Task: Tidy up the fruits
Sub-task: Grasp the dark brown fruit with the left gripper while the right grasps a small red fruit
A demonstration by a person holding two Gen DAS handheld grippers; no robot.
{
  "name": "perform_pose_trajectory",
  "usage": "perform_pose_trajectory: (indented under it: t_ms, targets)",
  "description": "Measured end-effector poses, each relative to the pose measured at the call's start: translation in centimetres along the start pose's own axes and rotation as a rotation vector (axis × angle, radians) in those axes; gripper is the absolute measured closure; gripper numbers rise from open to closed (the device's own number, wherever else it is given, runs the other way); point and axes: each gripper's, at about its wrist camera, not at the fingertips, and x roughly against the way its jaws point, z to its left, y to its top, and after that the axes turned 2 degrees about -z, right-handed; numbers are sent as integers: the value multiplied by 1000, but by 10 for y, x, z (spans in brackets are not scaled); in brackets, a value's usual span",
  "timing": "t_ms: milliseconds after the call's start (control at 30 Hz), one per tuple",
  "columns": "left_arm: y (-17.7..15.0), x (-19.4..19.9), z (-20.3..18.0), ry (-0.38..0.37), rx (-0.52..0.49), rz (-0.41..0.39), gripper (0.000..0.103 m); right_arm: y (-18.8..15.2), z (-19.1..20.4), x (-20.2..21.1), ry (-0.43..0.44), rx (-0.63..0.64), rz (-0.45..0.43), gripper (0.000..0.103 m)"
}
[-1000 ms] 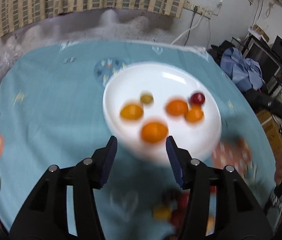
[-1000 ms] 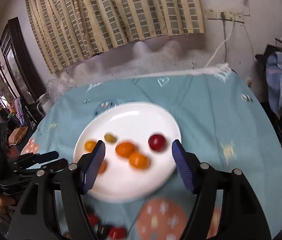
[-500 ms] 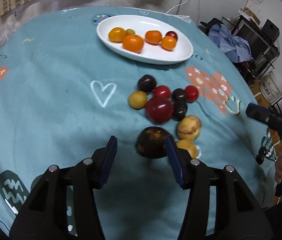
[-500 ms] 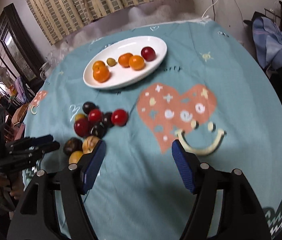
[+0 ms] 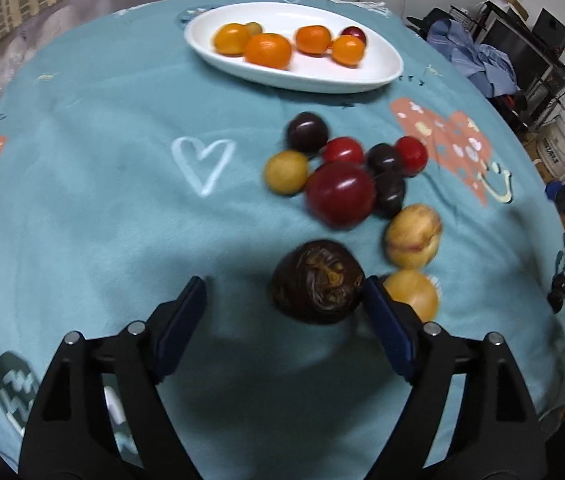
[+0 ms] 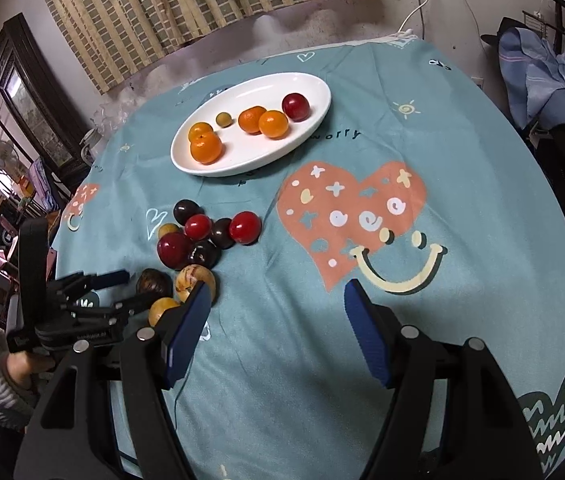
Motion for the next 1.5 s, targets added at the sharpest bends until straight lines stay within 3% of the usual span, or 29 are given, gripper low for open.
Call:
perform_pose_trajectory:
  t_ms: [133, 333, 433, 567, 733, 1033, 1267, 1500]
  targets:
    - [-9, 16, 25, 16, 70, -6, 39, 0, 2, -2, 11, 3, 6, 34]
    - [0, 23, 17, -31, 83, -49, 39, 2, 9, -5, 31, 26, 12, 34]
    - [8, 15, 0, -27, 23, -35, 39, 1, 9, -3, 30, 28, 8, 34]
    - [8, -2, 0, -21, 28, 18, 52, -1, 2, 1, 20, 1, -1, 34]
    - [7, -7, 3, -16, 21, 11, 54, -3, -1, -1, 15, -12, 6, 34]
    - [1, 13, 9, -46, 60, -33, 55, 3, 20, -26, 47, 101, 30, 34]
    - [-4, 22, 18, -49, 106, -36, 55, 29, 32, -73, 53, 211, 62, 56]
    - [-4, 15, 23, -50, 134, -23, 55, 39, 37, -108, 56, 269, 117, 60]
